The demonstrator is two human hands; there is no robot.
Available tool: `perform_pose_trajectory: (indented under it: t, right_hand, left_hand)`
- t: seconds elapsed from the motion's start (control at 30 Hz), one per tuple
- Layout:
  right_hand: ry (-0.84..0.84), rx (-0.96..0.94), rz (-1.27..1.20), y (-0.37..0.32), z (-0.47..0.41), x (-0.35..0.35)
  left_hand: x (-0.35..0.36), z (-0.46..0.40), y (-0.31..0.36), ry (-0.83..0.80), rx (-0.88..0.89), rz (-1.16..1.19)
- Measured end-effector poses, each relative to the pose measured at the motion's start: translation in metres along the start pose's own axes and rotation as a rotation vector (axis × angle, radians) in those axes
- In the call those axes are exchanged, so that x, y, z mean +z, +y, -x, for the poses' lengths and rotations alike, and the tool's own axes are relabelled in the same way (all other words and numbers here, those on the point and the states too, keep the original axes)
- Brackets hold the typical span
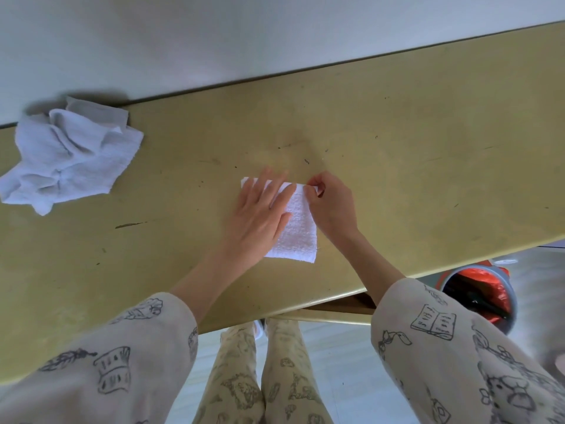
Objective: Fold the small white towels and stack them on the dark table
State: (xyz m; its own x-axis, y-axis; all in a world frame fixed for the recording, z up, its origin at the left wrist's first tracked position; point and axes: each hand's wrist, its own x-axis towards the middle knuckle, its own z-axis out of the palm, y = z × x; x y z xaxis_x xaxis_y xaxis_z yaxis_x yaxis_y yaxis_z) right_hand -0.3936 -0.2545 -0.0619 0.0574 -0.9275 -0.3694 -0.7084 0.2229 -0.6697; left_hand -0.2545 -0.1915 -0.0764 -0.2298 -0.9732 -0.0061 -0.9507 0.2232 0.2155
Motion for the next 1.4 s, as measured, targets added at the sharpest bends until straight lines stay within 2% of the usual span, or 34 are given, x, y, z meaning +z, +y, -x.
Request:
perform_pose_trajectory:
  t: [0.07, 0.17, 0.37, 0.57, 0.63, 0.77, 1.0, 1.2, 1.4]
  right_hand:
    - [-0.037, 0.049, -0.127, 0.001, 0.003, -0.005]
    - [-0.084, 0.217, -0.399, 0.006, 0.018, -0.018]
    - [-0.334, 0.413, -0.485, 0.023, 0.061, -0.03]
    - [-0.348, 0.391, -0.419, 0.021, 0.072, -0.028]
    - [-0.388, 0.429, -0.472, 0.02, 0.072, -0.028]
    - [-0.646, 0.583, -0.677, 0.026, 0.069, -0.027]
    - [-0.999, 0.567, -0.86, 0.036, 0.071, -0.024]
    - [-1.083, 0.615, -0.799, 0.029, 0.063, -0.017]
    - [-1.033, 0.649, -0.861, 0.034, 0.067, -0.022]
  left_hand:
    - [0.008, 0.004, -0.003, -0.12, -0.024, -0.02]
    - [0.011, 0.005, -0.006, -0.181, -0.021, -0.065]
    - [0.012, 0.003, -0.003, -0.206, -0.05, -0.074]
    - [0.008, 0.002, -0.001, -0.25, -0.069, -0.058]
    - [0.007, 0.002, -0.001, -0.264, -0.073, -0.058]
    - [0.007, 0.001, 0.0, -0.275, -0.066, -0.051]
    - [0.005, -0.001, 0.001, -0.315, -0.084, -0.037]
    - [0.006, -0.002, 0.0, -0.334, -0.08, -0.01]
    - [0.008, 0.002, 0.0, -0.274, -0.08, -0.017]
